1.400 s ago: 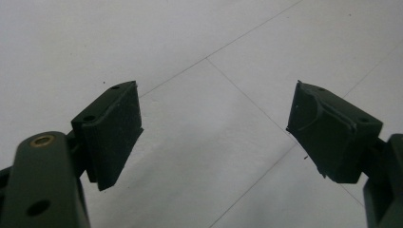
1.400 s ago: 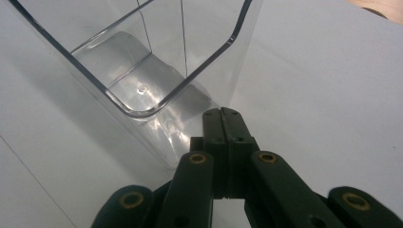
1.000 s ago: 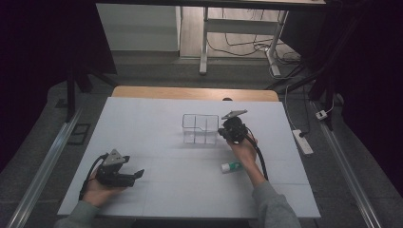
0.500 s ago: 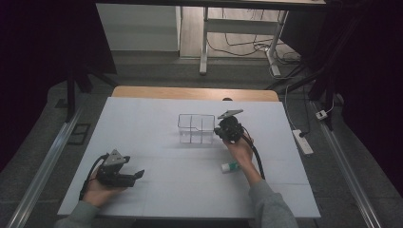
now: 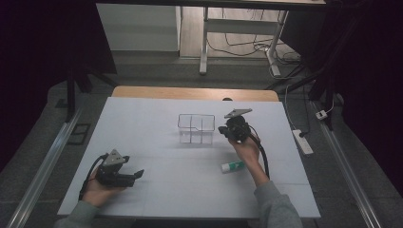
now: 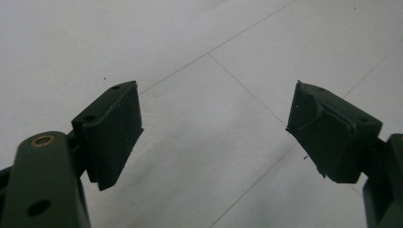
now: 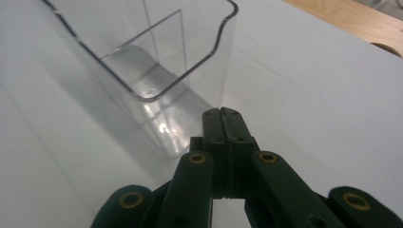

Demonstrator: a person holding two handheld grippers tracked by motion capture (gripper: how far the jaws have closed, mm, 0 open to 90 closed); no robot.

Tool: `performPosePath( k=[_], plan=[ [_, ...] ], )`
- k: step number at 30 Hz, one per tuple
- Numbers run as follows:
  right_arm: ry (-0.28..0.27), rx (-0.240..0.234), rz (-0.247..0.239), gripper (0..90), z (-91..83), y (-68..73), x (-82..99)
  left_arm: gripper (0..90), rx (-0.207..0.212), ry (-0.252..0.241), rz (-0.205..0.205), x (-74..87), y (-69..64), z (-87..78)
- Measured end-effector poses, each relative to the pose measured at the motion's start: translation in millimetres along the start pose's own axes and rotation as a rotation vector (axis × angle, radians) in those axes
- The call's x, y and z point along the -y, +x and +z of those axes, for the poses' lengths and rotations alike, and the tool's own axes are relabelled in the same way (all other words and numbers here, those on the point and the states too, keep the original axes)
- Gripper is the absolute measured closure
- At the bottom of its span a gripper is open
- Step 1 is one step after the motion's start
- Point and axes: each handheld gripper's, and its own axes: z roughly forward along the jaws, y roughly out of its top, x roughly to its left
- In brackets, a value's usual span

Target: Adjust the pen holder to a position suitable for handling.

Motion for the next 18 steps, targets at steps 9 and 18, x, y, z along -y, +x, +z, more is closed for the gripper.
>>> performPosePath(
  k=[9,18],
  plan=[
    [0.000,-0.074,-0.060,53.7,-14.7,-2.4,6.5,18.2,-0.002,-0.014,-0.017,-0.7,2.0,-1.2],
    [-0.006,-0.130,-0.060,42.9,-25.0,-1.2,9.2,18.2,0.001,-0.009,-0.012,-0.3,1.1,-0.7]
  ],
)
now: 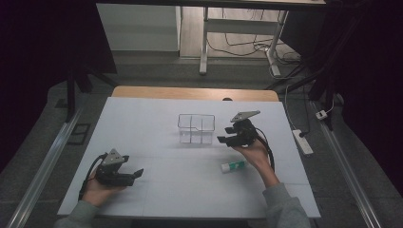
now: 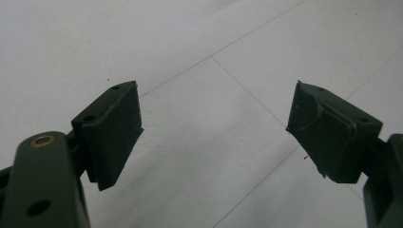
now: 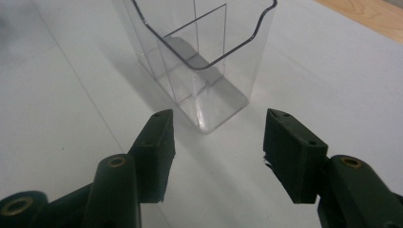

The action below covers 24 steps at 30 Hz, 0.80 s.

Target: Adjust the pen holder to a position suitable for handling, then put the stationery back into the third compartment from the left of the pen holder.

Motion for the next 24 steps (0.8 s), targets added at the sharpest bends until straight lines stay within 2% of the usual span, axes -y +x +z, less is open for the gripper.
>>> performPosePath(
  k=[4,13,24],
  plan=[
    [0.013,-0.017,-0.021,40.3,-6.6,1.8,4.3,18.2,-0.002,0.001,0.004,0.3,-0.6,-0.5],
    [0.012,-0.057,-0.034,37.1,-20.6,3.7,14.2,18.2,-0.003,0.001,0.003,-0.2,0.0,0.3],
    [0.023,-0.108,-0.107,35.3,-35.9,10.6,23.2,18.3,0.001,-0.001,0.007,-2.1,-0.2,1.7]
  ],
)
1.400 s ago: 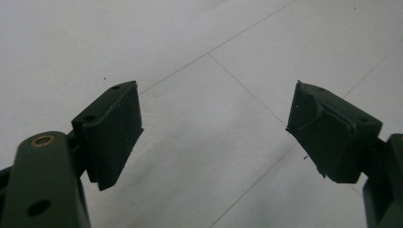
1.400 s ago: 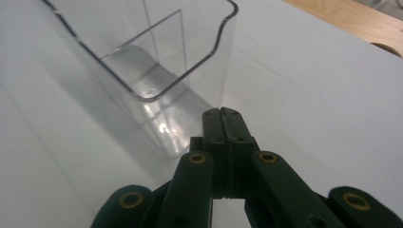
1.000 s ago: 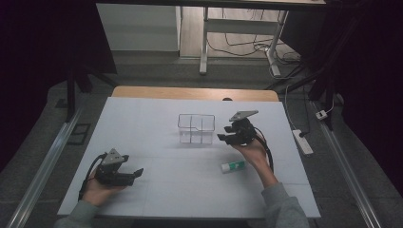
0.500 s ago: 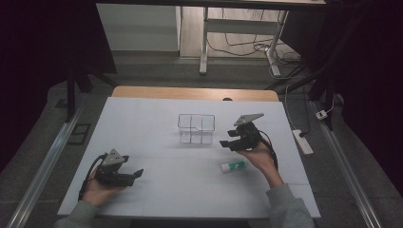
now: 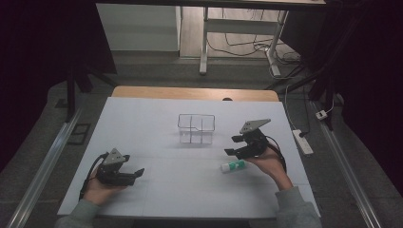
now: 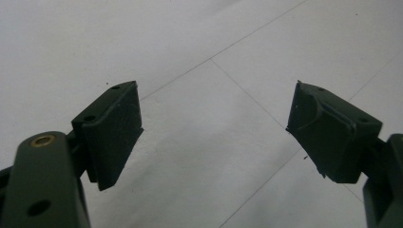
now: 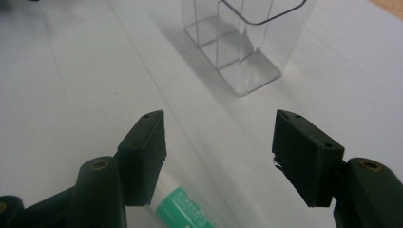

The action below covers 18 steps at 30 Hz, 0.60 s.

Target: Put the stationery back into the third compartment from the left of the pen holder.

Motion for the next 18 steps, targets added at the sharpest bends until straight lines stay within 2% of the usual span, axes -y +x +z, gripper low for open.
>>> performPosePath(
  k=[18],
  plan=[
    [0.084,-0.073,-0.123,33.0,1.0,15.4,7.0,18.3,-0.004,0.000,0.000,0.0,1.0,0.0]
  ],
)
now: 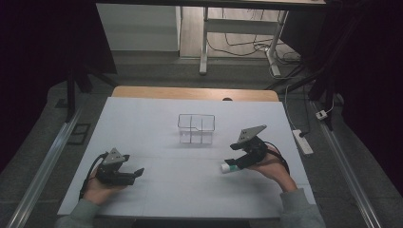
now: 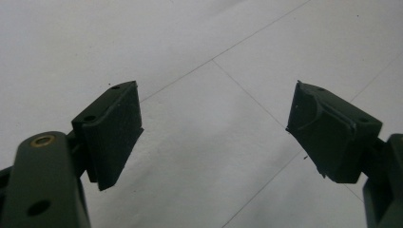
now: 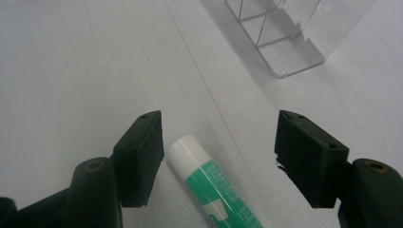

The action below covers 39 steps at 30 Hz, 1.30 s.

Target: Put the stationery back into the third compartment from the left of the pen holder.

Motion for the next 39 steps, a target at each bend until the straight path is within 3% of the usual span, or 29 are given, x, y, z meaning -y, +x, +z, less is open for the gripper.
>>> performPosePath(
  k=[10,26,39],
  plan=[
    [0.049,-0.030,-0.044,32.5,0.7,3.8,-0.2,18.2,-0.001,0.004,0.003,0.3,0.4,0.9],
    [0.183,-0.077,-0.121,29.1,26.7,8.3,1.3,18.3,-0.003,0.008,0.008,0.3,-0.5,1.2],
    [0.268,-0.069,-0.187,29.2,42.1,11.9,1.6,18.2,0.001,0.016,0.012,0.6,-1.1,2.1]
  ],
)
